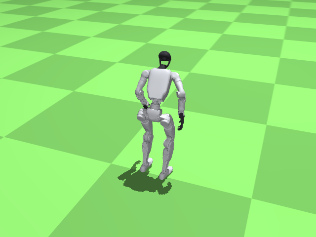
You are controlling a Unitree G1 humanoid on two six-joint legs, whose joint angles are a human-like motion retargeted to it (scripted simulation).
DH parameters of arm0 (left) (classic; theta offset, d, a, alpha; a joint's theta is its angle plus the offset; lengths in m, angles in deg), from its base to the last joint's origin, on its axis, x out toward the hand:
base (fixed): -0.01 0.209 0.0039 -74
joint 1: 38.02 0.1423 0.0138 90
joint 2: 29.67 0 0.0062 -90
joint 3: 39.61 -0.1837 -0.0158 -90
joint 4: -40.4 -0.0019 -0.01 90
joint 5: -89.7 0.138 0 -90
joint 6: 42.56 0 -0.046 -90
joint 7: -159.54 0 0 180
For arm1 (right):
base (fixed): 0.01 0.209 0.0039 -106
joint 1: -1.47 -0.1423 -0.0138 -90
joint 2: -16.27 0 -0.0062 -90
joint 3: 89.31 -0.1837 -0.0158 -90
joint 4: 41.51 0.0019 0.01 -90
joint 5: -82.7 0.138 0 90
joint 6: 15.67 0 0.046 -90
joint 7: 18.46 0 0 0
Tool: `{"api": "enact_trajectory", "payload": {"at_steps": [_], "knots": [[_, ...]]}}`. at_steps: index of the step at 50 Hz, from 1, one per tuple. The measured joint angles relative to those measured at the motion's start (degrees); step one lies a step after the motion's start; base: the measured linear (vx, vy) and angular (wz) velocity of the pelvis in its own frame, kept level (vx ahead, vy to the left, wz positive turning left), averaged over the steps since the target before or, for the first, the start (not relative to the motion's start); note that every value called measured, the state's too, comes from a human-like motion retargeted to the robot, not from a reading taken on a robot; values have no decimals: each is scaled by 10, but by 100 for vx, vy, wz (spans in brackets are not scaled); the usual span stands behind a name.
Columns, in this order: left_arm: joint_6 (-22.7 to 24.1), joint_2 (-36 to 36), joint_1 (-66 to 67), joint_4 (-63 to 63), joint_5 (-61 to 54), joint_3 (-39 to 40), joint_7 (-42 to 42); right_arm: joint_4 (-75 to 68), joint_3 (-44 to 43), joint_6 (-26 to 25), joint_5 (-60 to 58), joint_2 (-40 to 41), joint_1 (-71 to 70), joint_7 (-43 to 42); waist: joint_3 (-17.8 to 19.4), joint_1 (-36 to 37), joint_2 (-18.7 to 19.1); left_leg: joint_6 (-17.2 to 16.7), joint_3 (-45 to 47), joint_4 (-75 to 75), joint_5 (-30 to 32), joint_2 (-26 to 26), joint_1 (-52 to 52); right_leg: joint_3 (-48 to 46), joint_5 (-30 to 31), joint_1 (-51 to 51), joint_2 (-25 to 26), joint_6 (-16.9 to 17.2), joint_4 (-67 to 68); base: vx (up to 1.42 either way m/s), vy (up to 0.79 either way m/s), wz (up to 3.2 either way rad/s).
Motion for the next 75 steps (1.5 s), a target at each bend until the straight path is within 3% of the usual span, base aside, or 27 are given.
{"api": "enact_trajectory", "payload": {"at_steps": [3,5,10,12,15,18,20,23,25,30,33,35,37,38,40,46,50,54,57,60,63,65,66,67,70,72,75], "knots": [[-10,2,-94,-88,3,-26,21,-94,28,3,13,22,-99,-4,40,-25,16,13,20,141,-57,-8,-69,10,-62,-73,-21,-10,150,11,5,-22],[-32,16,-136,-159,47,-53,58,-141,35,3,14,34,-127,3,39,-42,23,21,34,210,-90,-8,-90,19,-97,-97,-30,-15,224,32,5,-39],[-32,90,-59,-171,148,-65,46,-77,-9,8,-3,28,-2,1,-53,-55,14,28,85,173,-108,22,-5,51,-88,-35,-10,1,180,64,2,-107],[-25,114,28,-124,119,-18,19,-23,-43,3,-5,18,84,5,-105,-50,-1,21,116,89,-23,31,60,69,-9,35,-1,19,64,84,2,-146],[-24,119,153,-76,88,60,32,9,-90,-5,-18,9,194,29,-193,-44,-34,11,139,-34,195,5,120,94,189,143,-18,62,-152,82,6,-108],[-26,114,240,-67,101,104,74,-36,-111,-7,-45,16,247,50,-253,-11,-65,-6,138,-146,273,-15,146,108,345,207,-41,107,-266,67,10,-134],[-26,115,275,-70,97,119,93,-85,-112,-8,-72,21,248,63,-266,26,-67,-24,155,-208,258,19,156,107,357,241,-30,115,-286,56,12,-183],[-32,131,311,-59,77,145,117,-138,-112,-12,-141,7,215,102,-251,84,-57,-50,221,-277,225,95,166,125,322,305,-23,107,-267,51,23,-191],[-37,148,335,-36,68,171,137,-137,-116,-15,-193,-18,191,139,-236,118,-54,-64,270,-315,177,146,169,143,340,346,-28,110,-251,47,21,-185],[-30,202,424,87,40,256,167,6,-173,-28,-217,-130,190,234,-229,191,-46,-127,358,-389,65,308,155,150,384,403,-16,115,-248,42,5,-163],[-16,231,447,146,-3,287,153,93,-235,-51,-162,-185,212,260,-230,214,-75,-118,285,-328,142,321,67,148,333,415,-85,115,-258,23,36,-57],[-20,243,434,166,-35,297,140,131,-290,-77,-128,-203,219,285,-221,196,-136,-90,235,-156,220,241,-74,127,233,415,-222,114,-235,5,68,127],[-35,252,399,163,-36,304,141,144,-332,-97,-109,-191,193,290,-188,175,-154,-118,196,71,210,217,-212,105,77,411,-280,56,-128,3,41,155],[-35,250,374,157,-56,299,131,139,-335,-105,-106,-185,165,281,-158,177,-155,-140,194,159,185,217,-252,115,26,408,-301,69,-74,-2,23,96],[-42,243,305,132,-86,272,112,108,-305,-124,-97,-172,70,249,-96,175,-159,-152,201,289,140,212,-310,169,-51,376,-337,53,57,-4,18,69],[-49,263,202,142,-145,145,106,43,-50,-172,-110,-147,-253,141,-1,139,-128,-140,206,465,101,201,-400,286,-123,343,-345,22,271,0,13,49],[-77,311,165,166,-115,104,127,64,38,-227,-201,-113,-407,210,39,151,-100,-134,205,533,79,212,-427,281,-153,345,-374,-9,312,4,9,-14],[-112,344,143,144,-106,103,163,64,77,-268,-245,-46,-520,261,46,169,-90,-124,210,543,61,218,-431,274,-145,331,-388,-19,301,8,7,-19],[-122,377,146,128,-65,106,198,124,103,-287,-227,-20,-558,263,26,192,-94,-134,211,520,60,227,-422,252,-108,337,-381,-7,225,20,6,-30],[-122,412,182,134,15,108,218,273,107,-295,-189,-33,-532,316,-31,222,-112,-135,212,469,72,237,-416,225,-24,340,-358,15,96,33,8,-41],[-137,427,268,179,72,132,235,423,45,-294,-191,-53,-423,502,-105,257,-119,-120,206,376,114,248,-385,212,181,355,-298,56,-76,44,12,-61],[-141,425,337,226,64,161,212,483,-3,-284,-151,-54,-310,365,-139,278,-108,-114,200,283,159,250,-330,207,354,375,-248,74,-182,42,12,-53],[-113,426,371,248,53,175,170,479,-8,-183,-90,-47,-253,-3,-149,283,-98,-126,193,209,191,242,-281,204,412,388,-217,87,-220,37,11,-8],[-94,422,399,266,45,186,143,467,-20,-106,-42,-38,-200,-259,-158,285,-87,-135,184,124,227,232,-228,202,456,397,-186,99,-251,33,9,35],[-84,378,427,276,54,182,159,376,-81,-52,10,8,-77,-277,-167,272,-41,-142,146,-207,360,210,-22,208,444,401,-63,115,-293,32,4,70],[-74,336,404,248,68,151,171,287,-107,-47,21,28,-36,-212,-153,250,-15,-147,164,-347,346,205,107,192,391,398,4,115,-306,31,10,129],[-58,262,333,173,73,87,174,156,-121,-55,4,35,-21,-106,-131,177,-14,-151,201,-397,234,141,234,124,323,345,36,109,-321,22,17,223]]}}
